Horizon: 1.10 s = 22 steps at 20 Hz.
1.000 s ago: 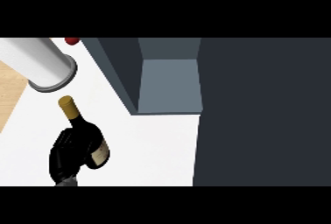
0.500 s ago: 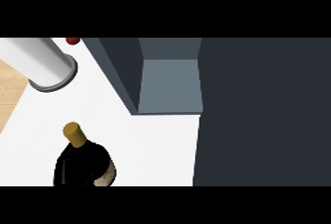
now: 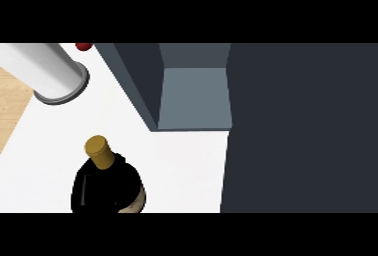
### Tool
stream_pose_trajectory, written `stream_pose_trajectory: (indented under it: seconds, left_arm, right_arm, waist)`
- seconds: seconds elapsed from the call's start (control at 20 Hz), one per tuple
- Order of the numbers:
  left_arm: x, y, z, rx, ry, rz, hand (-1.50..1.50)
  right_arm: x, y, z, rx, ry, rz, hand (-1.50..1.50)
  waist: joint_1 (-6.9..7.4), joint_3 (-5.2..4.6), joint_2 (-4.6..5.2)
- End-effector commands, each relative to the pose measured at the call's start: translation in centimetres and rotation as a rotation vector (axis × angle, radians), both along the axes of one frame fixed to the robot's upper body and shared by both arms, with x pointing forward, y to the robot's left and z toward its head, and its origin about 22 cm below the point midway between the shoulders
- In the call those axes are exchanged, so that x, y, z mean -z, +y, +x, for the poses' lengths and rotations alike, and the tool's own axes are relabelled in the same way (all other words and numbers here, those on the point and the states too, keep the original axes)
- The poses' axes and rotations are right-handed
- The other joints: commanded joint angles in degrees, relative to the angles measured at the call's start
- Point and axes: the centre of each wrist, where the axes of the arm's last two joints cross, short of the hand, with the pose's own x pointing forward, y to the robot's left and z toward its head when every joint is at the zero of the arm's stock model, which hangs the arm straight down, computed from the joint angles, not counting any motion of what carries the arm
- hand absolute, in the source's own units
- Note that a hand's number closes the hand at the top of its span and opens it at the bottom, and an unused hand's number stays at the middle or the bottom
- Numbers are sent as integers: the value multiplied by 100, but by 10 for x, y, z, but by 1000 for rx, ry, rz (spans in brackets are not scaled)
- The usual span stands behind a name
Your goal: Pick up the wine, place it into the cabinet and close the cabinet
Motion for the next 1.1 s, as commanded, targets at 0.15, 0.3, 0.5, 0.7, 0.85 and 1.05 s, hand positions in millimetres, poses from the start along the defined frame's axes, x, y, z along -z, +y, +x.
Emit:
stream_pose_trajectory:
  seconds: [0.15,0.3,0.5,0.7,0.85,1.05]
  left_arm:
    - [-59,-51,7,36,-21,0,150]
    - [-92,-61,25,38,-35,35,150]
    - [-106,-89,25,43,-12,13,150]
    - [-113,-113,44,21,47,19,150]
    - [-120,-112,63,24,52,13,150]
    - [-119,-128,76,-17,73,55,150]
  right_arm:
    - [-26,-14,-39,-56,-47,35,-150]
    - [-28,-12,-36,-37,-48,53,-150]
    - [-25,-6,-36,-25,-46,75,-150]
    - [-27,-14,-39,-38,-62,54,-150]
    - [-25,-22,-35,-35,-58,41,-150]
    - [-29,-16,-39,-41,-69,51,-150]
  waist:
    - [-41,4,-2]
    - [-29,1,10]
    - [-35,-3,10]
    - [-100,0,18]
    - [-79,1,28]
    - [-98,-3,26]
